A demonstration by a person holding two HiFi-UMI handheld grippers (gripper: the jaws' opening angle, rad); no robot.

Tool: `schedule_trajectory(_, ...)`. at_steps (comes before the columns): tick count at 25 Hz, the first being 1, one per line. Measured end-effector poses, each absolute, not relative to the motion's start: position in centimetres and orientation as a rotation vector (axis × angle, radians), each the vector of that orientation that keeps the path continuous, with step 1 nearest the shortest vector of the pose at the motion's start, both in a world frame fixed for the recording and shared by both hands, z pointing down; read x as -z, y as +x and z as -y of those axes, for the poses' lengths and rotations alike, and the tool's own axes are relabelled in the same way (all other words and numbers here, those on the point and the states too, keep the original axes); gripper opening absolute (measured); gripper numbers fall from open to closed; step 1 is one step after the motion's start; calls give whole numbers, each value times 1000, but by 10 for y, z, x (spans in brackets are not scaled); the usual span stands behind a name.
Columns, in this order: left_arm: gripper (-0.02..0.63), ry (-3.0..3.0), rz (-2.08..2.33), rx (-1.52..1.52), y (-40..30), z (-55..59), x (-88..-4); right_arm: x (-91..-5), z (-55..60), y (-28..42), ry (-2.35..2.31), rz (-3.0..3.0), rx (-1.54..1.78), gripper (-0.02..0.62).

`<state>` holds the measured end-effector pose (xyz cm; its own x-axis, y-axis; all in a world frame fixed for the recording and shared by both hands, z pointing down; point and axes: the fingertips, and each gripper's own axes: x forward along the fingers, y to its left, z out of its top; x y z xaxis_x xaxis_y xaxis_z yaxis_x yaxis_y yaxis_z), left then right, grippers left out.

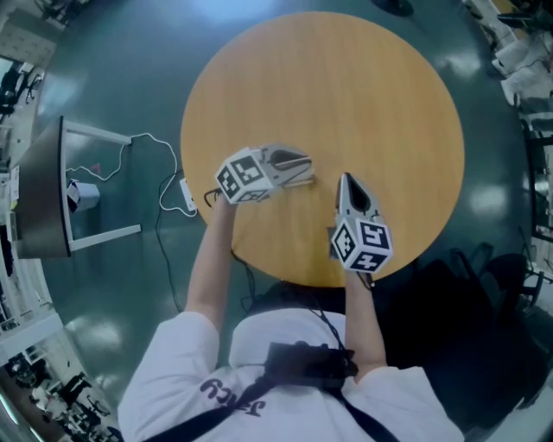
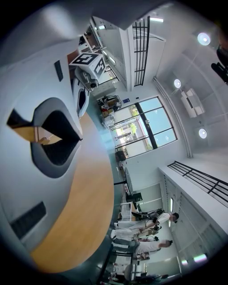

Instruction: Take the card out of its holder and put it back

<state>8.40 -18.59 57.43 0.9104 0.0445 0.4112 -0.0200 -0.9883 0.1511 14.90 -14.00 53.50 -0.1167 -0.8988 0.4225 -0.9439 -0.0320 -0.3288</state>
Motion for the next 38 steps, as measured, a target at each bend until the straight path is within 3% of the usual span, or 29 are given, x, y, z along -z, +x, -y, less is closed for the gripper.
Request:
schedule_trajectory(25, 30, 2893, -36, -778, 90, 174, -635, -546, 135, 154, 2020, 2088, -863, 23)
schedule_trajectory(28, 74, 2860, 63, -846, 73, 183, -643, -541, 136, 149, 2020, 2099, -844, 22)
schedule_trajectory(30, 167, 2819, 112, -893, 58, 185, -649, -535, 135, 144, 2019, 2111, -826, 23)
schedule_trajectory(32, 220, 2787, 171, -899, 45, 188, -650, -529, 132, 139, 2014, 2126, -801, 22)
schedule_trajectory(38, 326, 2716, 334, -806, 4, 182, -640, -517, 121, 123, 2010, 2142, -735, 22)
